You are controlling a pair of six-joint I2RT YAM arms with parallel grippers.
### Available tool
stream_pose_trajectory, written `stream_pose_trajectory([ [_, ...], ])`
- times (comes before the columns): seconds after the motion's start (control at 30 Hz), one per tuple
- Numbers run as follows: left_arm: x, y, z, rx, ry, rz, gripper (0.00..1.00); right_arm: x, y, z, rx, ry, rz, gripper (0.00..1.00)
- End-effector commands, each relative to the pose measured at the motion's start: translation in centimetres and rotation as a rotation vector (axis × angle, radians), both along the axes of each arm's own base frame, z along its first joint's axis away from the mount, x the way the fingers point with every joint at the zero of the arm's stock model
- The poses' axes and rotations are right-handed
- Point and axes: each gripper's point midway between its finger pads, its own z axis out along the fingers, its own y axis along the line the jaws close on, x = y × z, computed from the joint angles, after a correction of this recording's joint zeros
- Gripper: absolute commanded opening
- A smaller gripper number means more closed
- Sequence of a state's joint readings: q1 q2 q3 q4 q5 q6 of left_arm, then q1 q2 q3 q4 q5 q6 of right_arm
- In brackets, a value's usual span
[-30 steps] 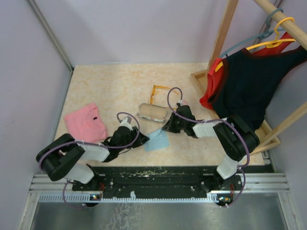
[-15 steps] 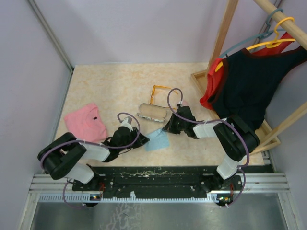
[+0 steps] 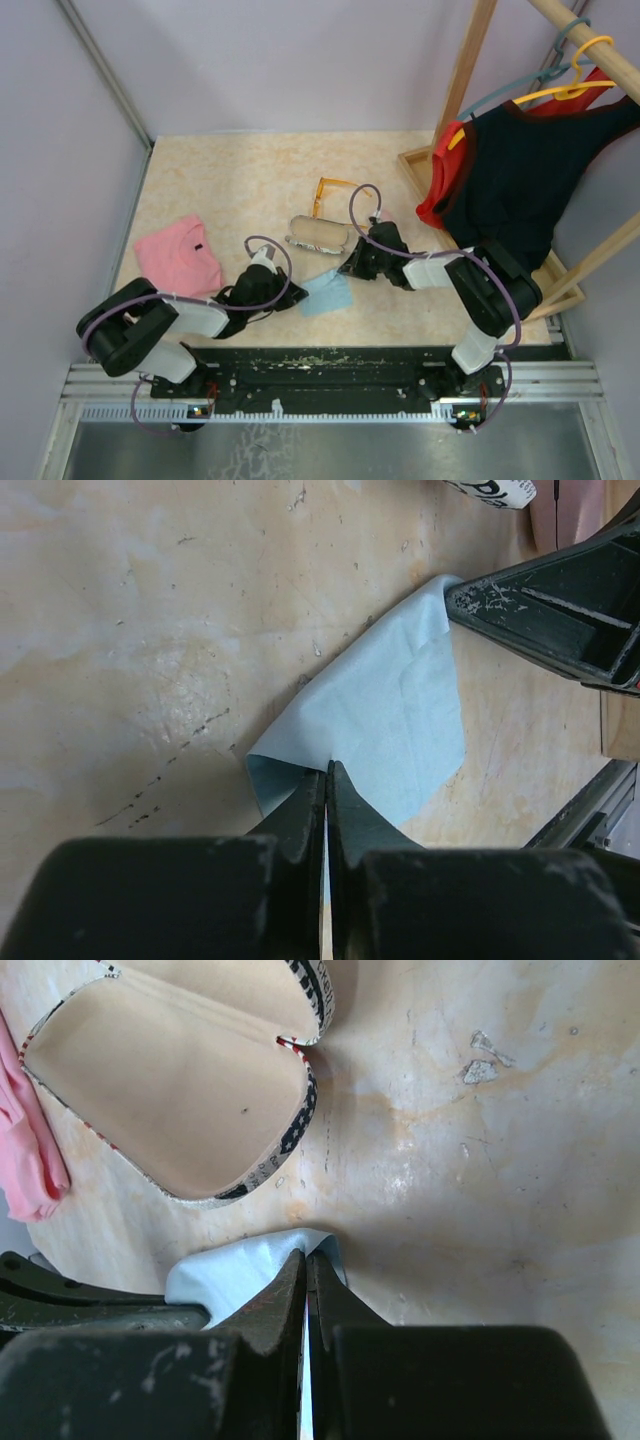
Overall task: Organize the sunglasses
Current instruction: Fold the glasses cleaning cloth at the center of the board.
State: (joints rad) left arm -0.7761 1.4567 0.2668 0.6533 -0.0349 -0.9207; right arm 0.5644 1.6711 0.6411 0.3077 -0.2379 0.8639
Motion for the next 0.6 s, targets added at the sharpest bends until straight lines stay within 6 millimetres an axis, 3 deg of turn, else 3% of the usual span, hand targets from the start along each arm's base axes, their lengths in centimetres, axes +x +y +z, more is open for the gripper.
stream_pose_trajectory([
  [0.0,1.1,0.5,1.0,0.019,-0.04,0.023,0.01,0.6,0.0,2.3,0.033,-0.073,0.004,0.0],
  [0.57,3.4,1.1,2.8,0.002,-0.09,0.016,0.01,1.2,0.1,4.6,0.055,-0.137,-0.007,0.0],
])
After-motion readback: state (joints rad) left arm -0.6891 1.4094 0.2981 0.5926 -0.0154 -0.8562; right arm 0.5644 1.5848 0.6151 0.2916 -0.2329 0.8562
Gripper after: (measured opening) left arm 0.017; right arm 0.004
